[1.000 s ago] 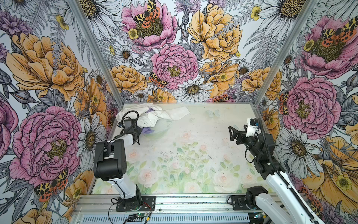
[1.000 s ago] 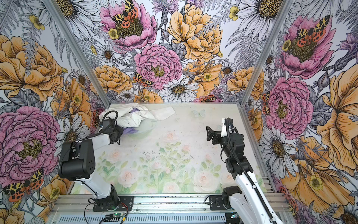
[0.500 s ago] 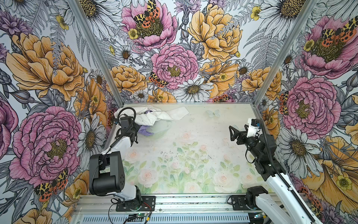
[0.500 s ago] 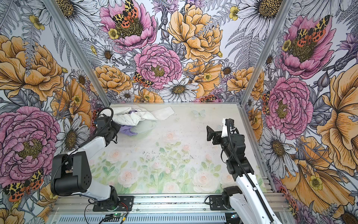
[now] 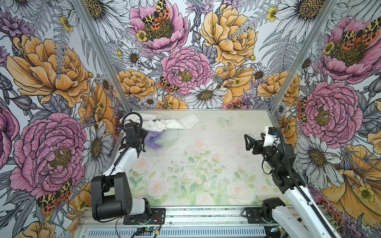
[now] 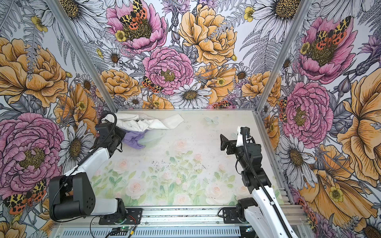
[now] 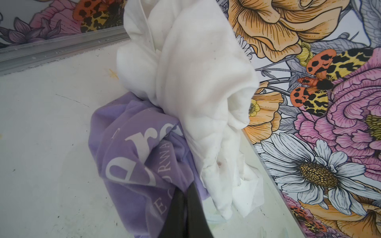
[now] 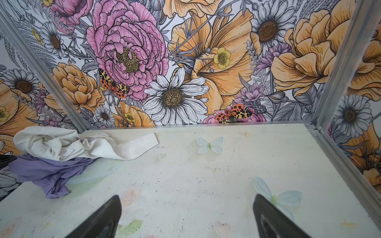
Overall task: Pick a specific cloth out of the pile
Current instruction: 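Close the left gripper on the lavender shirt and pull it out, then lift the lavender shirt with the left gripper clear of the white cloth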
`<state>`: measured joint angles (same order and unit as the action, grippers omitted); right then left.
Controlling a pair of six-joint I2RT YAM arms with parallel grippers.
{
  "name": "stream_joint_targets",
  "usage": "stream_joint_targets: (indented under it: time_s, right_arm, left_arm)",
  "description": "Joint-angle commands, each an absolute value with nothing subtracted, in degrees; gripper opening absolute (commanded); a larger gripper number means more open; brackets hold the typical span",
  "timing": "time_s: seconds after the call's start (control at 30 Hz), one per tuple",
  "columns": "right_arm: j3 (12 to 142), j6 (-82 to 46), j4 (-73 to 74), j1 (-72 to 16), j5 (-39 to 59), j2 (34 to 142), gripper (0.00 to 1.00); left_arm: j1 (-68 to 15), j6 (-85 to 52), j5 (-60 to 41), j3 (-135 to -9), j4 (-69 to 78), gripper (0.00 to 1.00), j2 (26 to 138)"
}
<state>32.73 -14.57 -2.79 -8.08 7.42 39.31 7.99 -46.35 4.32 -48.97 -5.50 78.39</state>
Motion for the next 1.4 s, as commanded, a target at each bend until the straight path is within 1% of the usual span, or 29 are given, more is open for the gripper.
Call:
stream_joint_targets:
  time_s: [0.0,0.3,0.83,1.03,1.37]
  right_arm:
    - [32.6,-15.37,-2.99,-8.49,8.16,38.52,0.99]
    - [32.84,-15.46,-3.5,-8.53,8.44,38.18,1.0]
    - [33.08,-15.11,-3.89,-8.53,8.79,38.56,1.0]
    - [33.52,-15.11,-3.96,-8.51,9.18,39.52,1.0]
    - [34.24,-15.87,-3.96,-8.56,11.1,40.35,0.99]
  left_arm:
    - [8.11,-45.44,4.66,-50.57,-5.3,0.0,76.06]
    - [8.07,-45.09,4.22,-52.61,-6.48,0.0,74.01]
    - [7.56,-43.11,2.2,-61.82,-13.27,0.0,73.61]
    - [5.6,-37.11,1.65,-68.6,-18.62,0.0,74.06]
    - [3.79,-33.69,0.04,-70.47,-18.5,0.0,73.3]
